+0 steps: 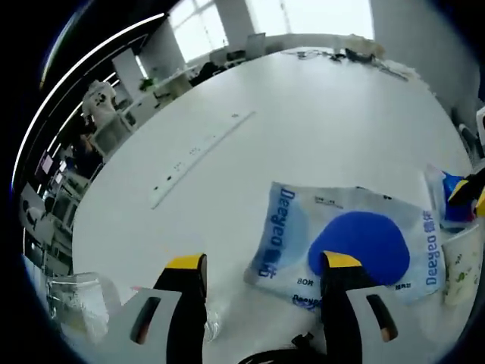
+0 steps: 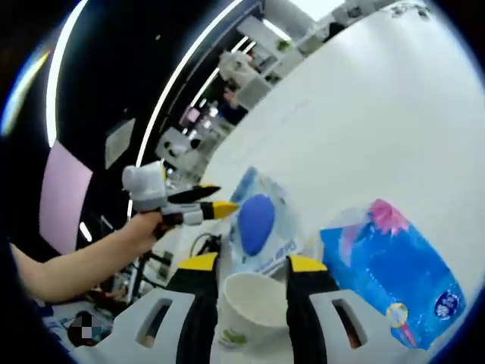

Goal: Arrange the tabletop items into an orderly group along one side of the table until the central work area is clear of visible clutter.

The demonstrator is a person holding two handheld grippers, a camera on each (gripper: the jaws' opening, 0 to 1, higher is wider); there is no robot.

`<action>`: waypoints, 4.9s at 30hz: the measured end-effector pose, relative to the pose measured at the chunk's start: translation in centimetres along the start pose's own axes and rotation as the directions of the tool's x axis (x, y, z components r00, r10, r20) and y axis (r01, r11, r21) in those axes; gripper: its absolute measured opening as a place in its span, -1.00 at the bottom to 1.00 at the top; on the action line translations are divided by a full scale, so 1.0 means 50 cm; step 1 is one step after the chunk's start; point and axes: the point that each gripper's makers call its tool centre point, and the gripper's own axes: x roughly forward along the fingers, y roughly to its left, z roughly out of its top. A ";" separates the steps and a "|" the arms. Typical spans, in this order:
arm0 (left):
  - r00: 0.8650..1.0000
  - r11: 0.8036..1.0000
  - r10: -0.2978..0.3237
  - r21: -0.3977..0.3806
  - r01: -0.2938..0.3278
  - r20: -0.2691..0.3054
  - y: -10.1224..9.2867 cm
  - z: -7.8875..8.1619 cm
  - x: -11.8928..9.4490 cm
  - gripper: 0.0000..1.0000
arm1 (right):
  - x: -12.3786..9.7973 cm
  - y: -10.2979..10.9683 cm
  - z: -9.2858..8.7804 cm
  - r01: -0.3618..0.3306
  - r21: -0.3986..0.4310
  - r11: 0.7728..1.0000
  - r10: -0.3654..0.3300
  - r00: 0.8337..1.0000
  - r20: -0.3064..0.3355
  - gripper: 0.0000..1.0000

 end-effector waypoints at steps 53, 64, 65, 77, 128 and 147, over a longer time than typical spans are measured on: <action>0.993 0.957 -0.111 -0.274 0.098 -0.033 -0.038 -0.046 -0.013 -0.99 | 0.054 -0.089 0.049 0.139 0.090 0.986 -0.139 0.990 -0.003 -1.00; 0.995 0.923 -0.102 -0.371 0.103 0.021 -0.050 -0.047 -0.037 -1.00 | 0.057 -0.089 0.128 0.135 -0.003 0.991 -0.135 0.991 0.027 -1.00; 0.995 0.919 -0.094 -0.381 0.099 0.032 -0.047 -0.042 -0.039 -1.00 | 0.058 -0.090 0.132 0.134 -0.012 0.991 -0.134 0.991 0.024 -1.00; 0.995 0.919 -0.070 -0.383 0.090 0.065 -0.050 -0.018 -0.038 -1.00 | 0.071 -0.102 0.187 0.132 -0.108 0.985 -0.131 0.991 0.009 -1.00; 0.998 0.917 -0.054 -0.394 0.056 0.016 -0.050 0.017 0.039 -0.99 | 0.163 -0.164 0.332 0.157 -0.306 0.939 -0.178 0.983 -0.042 -1.00; 0.998 0.890 -0.059 -0.453 0.054 0.003 -0.048 0.005 0.046 -0.99 | 0.198 -0.199 0.329 0.164 -0.347 0.923 -0.203 0.976 -0.076 -1.00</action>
